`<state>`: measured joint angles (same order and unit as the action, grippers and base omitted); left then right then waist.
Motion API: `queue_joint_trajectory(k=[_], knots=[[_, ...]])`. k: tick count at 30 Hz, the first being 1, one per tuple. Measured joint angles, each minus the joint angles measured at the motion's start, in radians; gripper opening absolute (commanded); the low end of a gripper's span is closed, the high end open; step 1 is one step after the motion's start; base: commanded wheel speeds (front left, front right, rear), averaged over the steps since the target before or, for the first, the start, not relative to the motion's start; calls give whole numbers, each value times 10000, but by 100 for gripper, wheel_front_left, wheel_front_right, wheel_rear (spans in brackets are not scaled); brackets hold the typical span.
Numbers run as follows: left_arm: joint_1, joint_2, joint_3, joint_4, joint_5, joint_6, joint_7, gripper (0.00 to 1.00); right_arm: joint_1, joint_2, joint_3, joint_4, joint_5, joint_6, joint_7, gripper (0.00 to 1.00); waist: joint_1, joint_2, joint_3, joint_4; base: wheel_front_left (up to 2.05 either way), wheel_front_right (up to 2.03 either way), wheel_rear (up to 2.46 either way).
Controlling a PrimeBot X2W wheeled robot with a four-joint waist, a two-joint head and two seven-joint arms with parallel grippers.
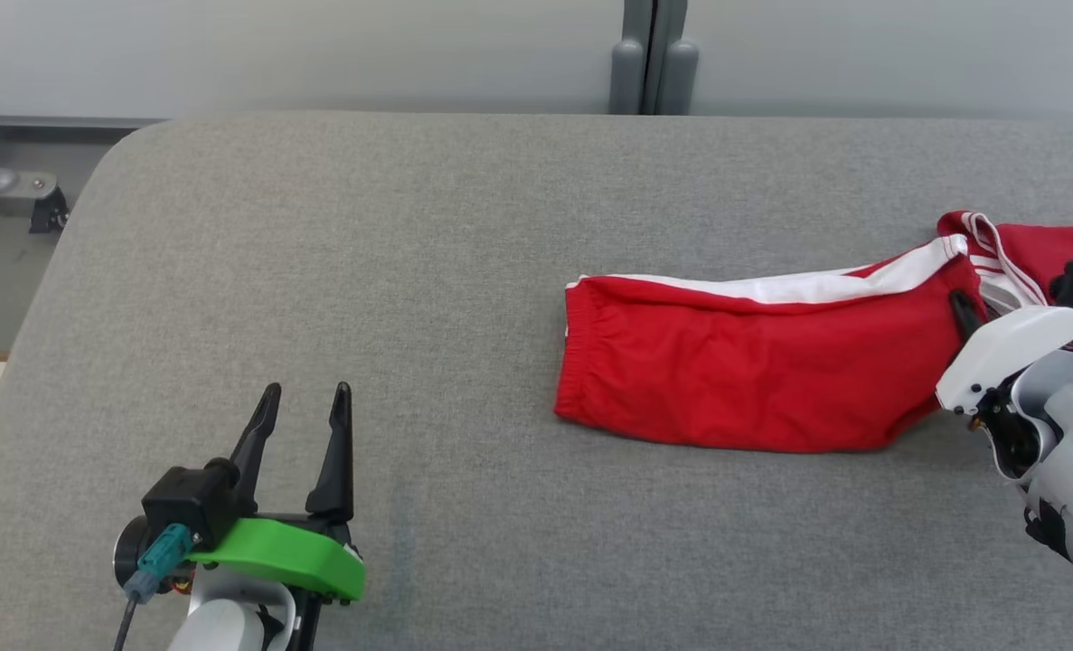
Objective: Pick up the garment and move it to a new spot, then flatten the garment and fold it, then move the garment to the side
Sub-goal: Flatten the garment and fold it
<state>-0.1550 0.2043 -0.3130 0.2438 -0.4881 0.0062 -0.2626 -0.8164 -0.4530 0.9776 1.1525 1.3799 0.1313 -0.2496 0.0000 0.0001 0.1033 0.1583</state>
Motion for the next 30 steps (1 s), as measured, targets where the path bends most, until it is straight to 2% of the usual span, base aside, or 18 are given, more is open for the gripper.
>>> queue_joint_trajectory(k=[5, 8, 15, 20, 30], knots=[[186, -8, 61, 174, 121, -163, 2, 100, -2, 115, -36, -230, -165, 0, -75, 0, 0, 0, -381, -146, 0, 0, 0], [315, -79, 111, 242, 142, -213, 2, 100, -187, 407, 75, -587, -499, -2, -109, 0, 0, 0, -562, -125, 0, 0, 0], [374, -240, 119, 439, 192, -339, 2, 100, -538, 1726, 683, -1001, -1095, 0, 42, 0, 0, 0, -712, 233, 0, 0, 0], [340, -345, 104, 575, 232, -407, 2, 100, -703, 2566, 1049, -337, -1260, 0, 591, 0, 0, 0, -671, 640, 0, 0, 0], [248, -539, 290, 708, 334, -481, 2, 100, -900, 3386, 1229, 380, -1340, -2, 704, 0, 0, 0, -294, 1221, 0, 0, 0]])
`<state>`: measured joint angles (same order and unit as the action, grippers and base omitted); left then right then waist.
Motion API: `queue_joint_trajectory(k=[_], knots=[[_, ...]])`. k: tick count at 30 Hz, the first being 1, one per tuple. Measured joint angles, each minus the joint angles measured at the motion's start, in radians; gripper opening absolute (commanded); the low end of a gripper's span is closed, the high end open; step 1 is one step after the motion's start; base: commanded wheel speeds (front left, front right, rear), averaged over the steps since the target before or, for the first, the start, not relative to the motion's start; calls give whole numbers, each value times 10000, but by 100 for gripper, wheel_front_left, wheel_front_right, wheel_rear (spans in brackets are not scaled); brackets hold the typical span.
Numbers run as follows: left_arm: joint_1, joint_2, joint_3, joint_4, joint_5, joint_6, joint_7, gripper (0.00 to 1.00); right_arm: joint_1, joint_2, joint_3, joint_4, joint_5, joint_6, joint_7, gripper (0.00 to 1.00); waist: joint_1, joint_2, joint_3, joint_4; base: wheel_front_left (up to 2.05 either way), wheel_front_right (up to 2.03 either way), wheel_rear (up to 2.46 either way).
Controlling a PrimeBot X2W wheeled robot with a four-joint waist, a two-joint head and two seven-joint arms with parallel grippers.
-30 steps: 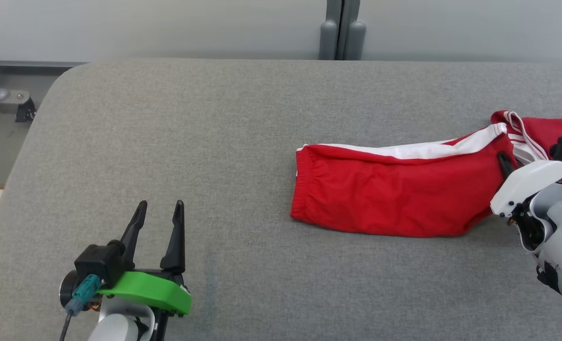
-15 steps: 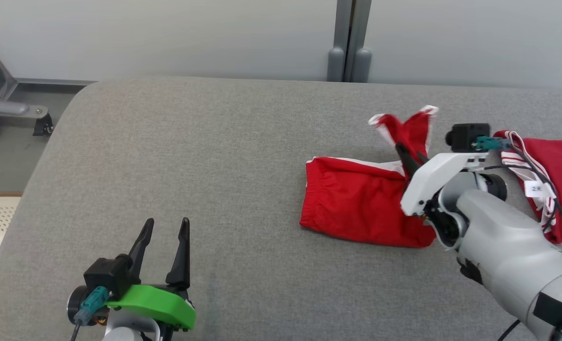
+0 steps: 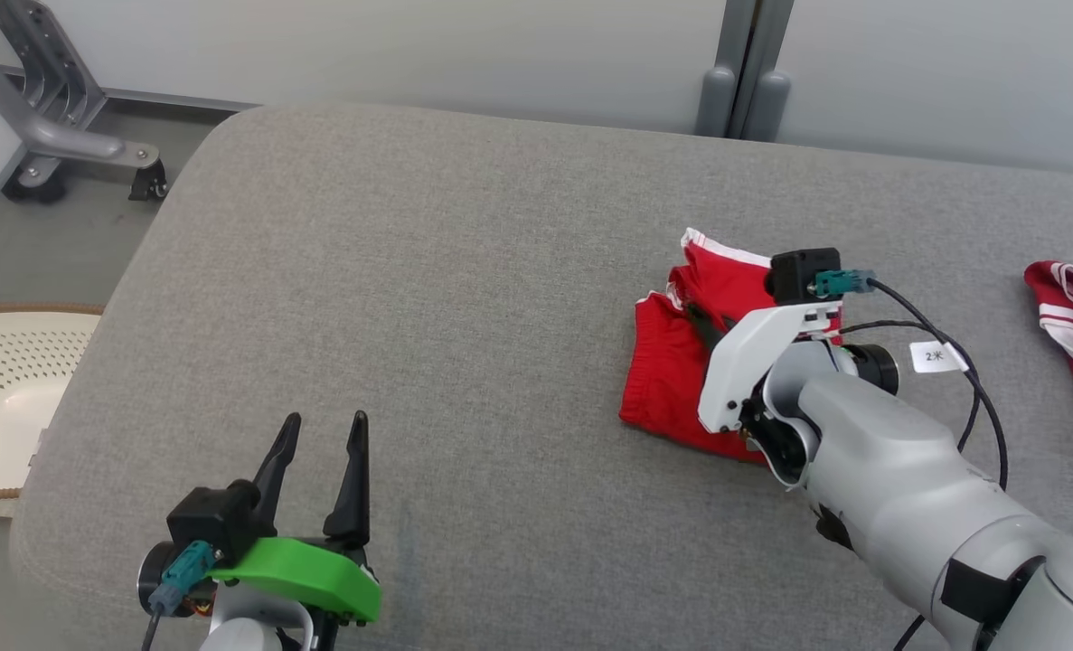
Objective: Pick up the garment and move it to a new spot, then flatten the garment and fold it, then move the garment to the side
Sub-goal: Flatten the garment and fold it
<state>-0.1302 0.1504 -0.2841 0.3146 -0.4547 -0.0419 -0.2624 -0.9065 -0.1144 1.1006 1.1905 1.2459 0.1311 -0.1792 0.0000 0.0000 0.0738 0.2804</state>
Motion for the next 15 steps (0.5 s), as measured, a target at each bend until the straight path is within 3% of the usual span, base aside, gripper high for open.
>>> queue_joint_trajectory(k=[3, 4, 5, 6, 11, 15], knots=[[-74, -56, 21, 54, 94, -29, 0, 100, 0, 194, 88, 25, 0, 0, 109, 0, 0, 0, 104, 2, 0, 0, 0], [-109, -67, 25, 79, 102, -36, -2, 100, 2, 265, 136, 23, 0, 0, 163, 8, 0, 0, 123, -16, 0, 0, 0], [-134, -75, 33, 102, 104, -59, -2, 100, 12, 309, 176, -19, 2, 0, 211, 84, 0, 0, 131, -37, 0, 0, 0], [-152, -86, 48, 117, 119, -67, 0, 100, 26, 349, 234, -119, 4, 0, 280, 100, 0, 0, 135, -67, 0, 0, 0], [-165, -90, 224, 188, 130, -75, 0, 100, 109, 372, 303, -744, 127, 2, 6, 100, 0, 0, 53, -264, 0, 0, 0], [-125, -88, 389, 159, 132, -77, 0, 100, 102, -38, 163, -1528, 211, 2, -548, 100, 0, 0, -109, -459, 0, 0, 0]])
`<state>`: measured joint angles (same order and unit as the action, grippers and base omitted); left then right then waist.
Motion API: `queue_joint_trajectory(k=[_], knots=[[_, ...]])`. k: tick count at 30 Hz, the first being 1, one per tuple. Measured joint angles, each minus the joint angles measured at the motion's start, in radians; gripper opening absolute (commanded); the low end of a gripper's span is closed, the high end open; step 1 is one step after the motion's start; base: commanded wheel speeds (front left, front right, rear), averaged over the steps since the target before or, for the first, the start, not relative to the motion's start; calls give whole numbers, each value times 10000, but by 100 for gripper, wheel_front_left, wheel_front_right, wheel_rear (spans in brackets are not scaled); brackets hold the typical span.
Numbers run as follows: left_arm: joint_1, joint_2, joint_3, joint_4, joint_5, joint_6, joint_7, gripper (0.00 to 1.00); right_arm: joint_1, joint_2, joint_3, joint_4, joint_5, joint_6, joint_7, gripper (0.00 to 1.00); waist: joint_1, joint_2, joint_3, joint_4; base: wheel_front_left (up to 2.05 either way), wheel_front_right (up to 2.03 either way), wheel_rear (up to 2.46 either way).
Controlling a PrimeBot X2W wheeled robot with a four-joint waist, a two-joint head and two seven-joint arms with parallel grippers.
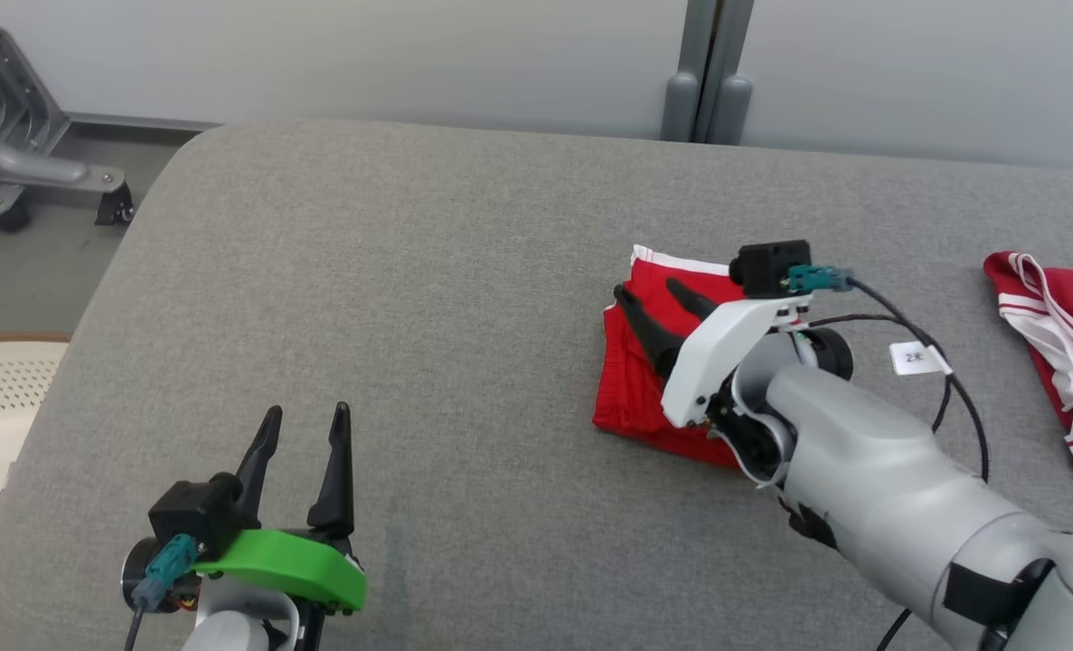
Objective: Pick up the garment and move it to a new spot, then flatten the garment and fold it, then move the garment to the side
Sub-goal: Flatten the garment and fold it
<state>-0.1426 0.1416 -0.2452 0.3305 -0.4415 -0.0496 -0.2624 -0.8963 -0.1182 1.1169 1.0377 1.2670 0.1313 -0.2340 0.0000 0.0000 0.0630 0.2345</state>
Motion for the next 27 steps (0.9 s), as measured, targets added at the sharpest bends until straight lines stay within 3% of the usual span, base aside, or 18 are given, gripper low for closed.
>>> queue_joint_trajectory(k=[4, 9, 15, 16, 17, 18, 27], knots=[[121, 0, 186, -132, 42, 2, -2, 100, -7, -849, -784, -738, -42, 0, -245, 100, 0, 0, -220, -225, 0, 0, 0], [300, -8, 309, -320, 113, 13, 0, 100, 407, -2121, -2936, -1356, -1296, -4, -288, 100, 0, 1, -455, -509, 0, 0, 0], [416, -17, 345, -336, 174, -4, -2, 100, 1765, -2337, -4422, -1269, -2765, -4, -288, 100, 0, 0, -573, -690, 0, 0, 0], [418, -17, 351, -336, 182, -6, -2, 100, 1925, -2215, -4566, -1246, -2899, -4, -288, 66, 0, 0, -557, -689, 0, 0, 0], [418, -15, 355, -336, 201, -6, -2, 100, 2014, -2098, -4621, -1218, -3014, -6, -288, 9, 0, 0, -540, -682, 0, 0, 0], [418, -19, 353, -336, 207, -23, -2, 100, 2098, -1952, -4629, -1177, -3168, -4, -288, 0, 0, 1, -517, -668, 0, 0, 0], [381, -186, 245, -115, 291, -130, -2, 100, 2422, -372, -3448, -234, -3358, -4, 362, 0, 0, 0, -372, -221, 0, 0, 0]])
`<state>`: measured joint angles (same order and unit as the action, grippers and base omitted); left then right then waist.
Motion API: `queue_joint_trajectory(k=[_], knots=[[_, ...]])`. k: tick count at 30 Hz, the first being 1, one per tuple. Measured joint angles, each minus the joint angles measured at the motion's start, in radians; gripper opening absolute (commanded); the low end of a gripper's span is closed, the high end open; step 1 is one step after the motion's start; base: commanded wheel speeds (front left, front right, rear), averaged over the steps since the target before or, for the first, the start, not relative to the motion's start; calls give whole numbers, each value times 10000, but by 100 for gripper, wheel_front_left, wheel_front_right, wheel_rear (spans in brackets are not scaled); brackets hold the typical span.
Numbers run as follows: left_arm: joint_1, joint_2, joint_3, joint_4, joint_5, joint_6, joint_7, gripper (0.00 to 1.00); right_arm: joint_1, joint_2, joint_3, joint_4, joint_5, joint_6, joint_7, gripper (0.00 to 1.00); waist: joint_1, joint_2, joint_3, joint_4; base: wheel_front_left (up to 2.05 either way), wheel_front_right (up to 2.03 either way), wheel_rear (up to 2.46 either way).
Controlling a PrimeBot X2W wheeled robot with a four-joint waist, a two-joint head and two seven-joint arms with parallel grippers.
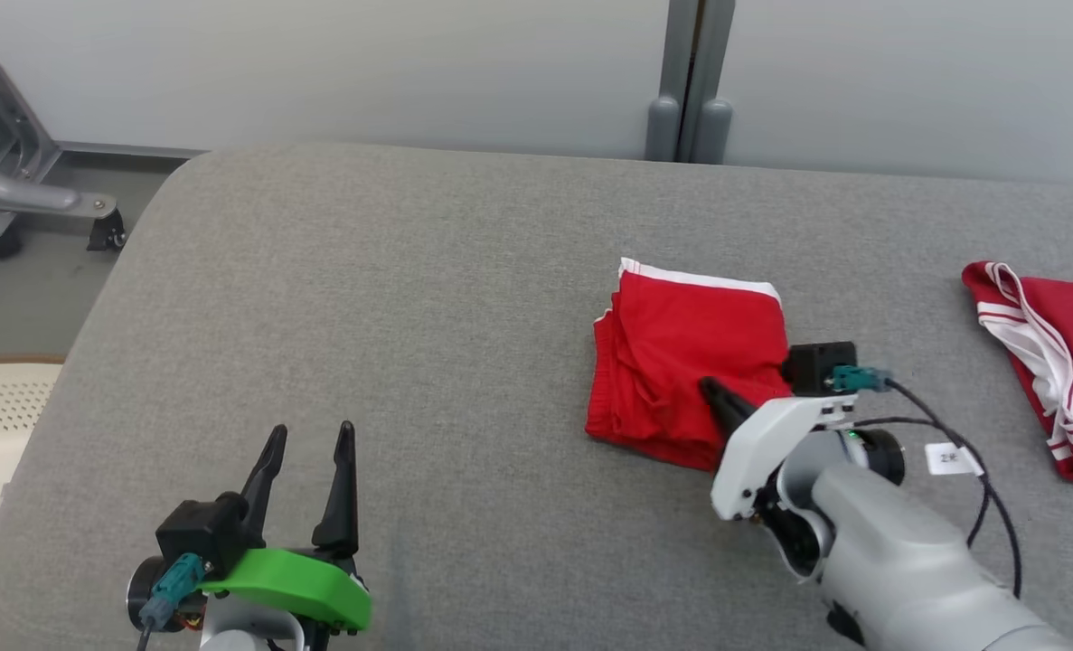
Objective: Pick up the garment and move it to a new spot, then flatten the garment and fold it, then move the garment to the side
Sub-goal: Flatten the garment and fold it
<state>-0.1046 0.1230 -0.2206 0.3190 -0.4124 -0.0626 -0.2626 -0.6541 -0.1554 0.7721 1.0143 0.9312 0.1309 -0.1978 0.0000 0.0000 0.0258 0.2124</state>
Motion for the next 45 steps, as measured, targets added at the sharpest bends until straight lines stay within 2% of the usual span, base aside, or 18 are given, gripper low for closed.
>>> queue_joint_trajectory(k=[5, 10, 14, 19, 20, 21, 22, 27, 33, 38, 45], knots=[[-8, 6, 92, 125, 15, -6, 0, 100, 244, 685, 798, -389, 539, 0, 466, 0, 0, 0, 6, 375, 0, 0, 0], [-12, 8, 138, 209, 61, -33, 0, 100, 239, 830, 1559, -1137, 1057, 0, 543, 0, 0, 0, -48, 491, 0, 0, 0], [-5, 15, 253, 130, 86, -23, 2, 100, -42, 552, 1894, -1762, 1256, 0, -42, 0, 0, 0, -105, 305, 0, 0, 0], [38, 44, 472, -138, 186, 29, 0, 100, -331, -326, 2034, -2909, 1258, 0, -558, 0, 0, 0, -199, -126, 0, 0, 0], [66, 52, 529, -199, 188, 50, 0, 100, -336, -556, 1952, -3122, 1198, 0, -596, 36, 0, 0, -222, -237, 0, 0, 0], [96, 56, 560, -236, 188, 56, 0, 100, -346, -734, 1862, -3285, 1160, -2, -610, 84, 0, 0, -239, -326, 0, 0, 0], [142, 59, 600, -272, 190, 58, 0, 100, -365, -963, 1655, -3534, 1009, 0, -625, 100, 0, 0, -259, -444, 0, 0, 0], [219, 96, 871, -564, 291, 111, 0, 100, -277, -1810, -190, -4847, -493, -2, -650, 100, 0, 0, -331, -1064, 0, 0, 0], [249, 230, 1095, -813, 359, 142, 0, 100, 823, -2184, -2180, -5919, -2197, 0, -648, 100, 0, 0, -405, -1747, 0, 0, 0], [252, 270, 1229, -1047, 430, 130, 0, 100, 1798, -2127, -3517, -6380, -3289, 0, -650, 100, 0, 0, -453, -2173, 0, 0, 0], [424, 190, 1442, -1239, 454, 132, 0, 100, 3414, -1546, -4911, -6993, -4226, -2, -648, 100, 0, 0, -588, -2457, 0, 0, 0]])
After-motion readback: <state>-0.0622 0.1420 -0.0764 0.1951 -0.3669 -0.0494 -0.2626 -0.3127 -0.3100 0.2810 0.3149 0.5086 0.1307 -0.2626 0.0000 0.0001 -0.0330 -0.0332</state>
